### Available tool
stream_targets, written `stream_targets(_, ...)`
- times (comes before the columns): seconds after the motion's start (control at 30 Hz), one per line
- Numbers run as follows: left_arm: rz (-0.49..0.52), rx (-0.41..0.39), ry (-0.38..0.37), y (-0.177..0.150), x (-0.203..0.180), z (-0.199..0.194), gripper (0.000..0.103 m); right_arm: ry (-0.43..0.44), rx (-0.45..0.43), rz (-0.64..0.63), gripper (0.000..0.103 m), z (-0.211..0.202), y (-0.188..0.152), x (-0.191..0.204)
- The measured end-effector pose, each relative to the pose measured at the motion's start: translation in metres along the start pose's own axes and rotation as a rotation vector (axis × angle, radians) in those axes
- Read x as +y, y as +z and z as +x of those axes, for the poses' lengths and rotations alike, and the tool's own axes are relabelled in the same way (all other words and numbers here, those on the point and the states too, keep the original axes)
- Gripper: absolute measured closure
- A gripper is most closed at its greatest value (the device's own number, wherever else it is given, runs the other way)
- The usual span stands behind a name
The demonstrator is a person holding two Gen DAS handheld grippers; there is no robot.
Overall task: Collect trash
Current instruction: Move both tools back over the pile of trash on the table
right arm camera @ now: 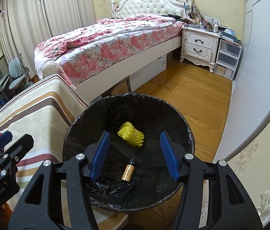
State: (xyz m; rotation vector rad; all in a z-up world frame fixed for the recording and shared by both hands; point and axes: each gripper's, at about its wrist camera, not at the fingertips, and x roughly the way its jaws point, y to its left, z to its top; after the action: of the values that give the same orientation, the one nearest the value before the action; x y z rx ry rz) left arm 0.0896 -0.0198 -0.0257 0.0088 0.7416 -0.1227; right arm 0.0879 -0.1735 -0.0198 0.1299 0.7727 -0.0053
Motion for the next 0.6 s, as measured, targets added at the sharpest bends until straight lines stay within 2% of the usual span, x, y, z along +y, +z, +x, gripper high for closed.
stream_targets(0.27,-0.032,-0.016,0.039,-0.009,0.024,-0.031,0.028,0.028,-0.010,-0.021,0.045,-0.020,-0.009,0.023)
stream_targets(0.6,-0.090,-0.038,0.116,-0.034,0.074,-0.080,0.028,0.086,-0.018,-0.083,0.045,-0.052,-0.029,0.064)
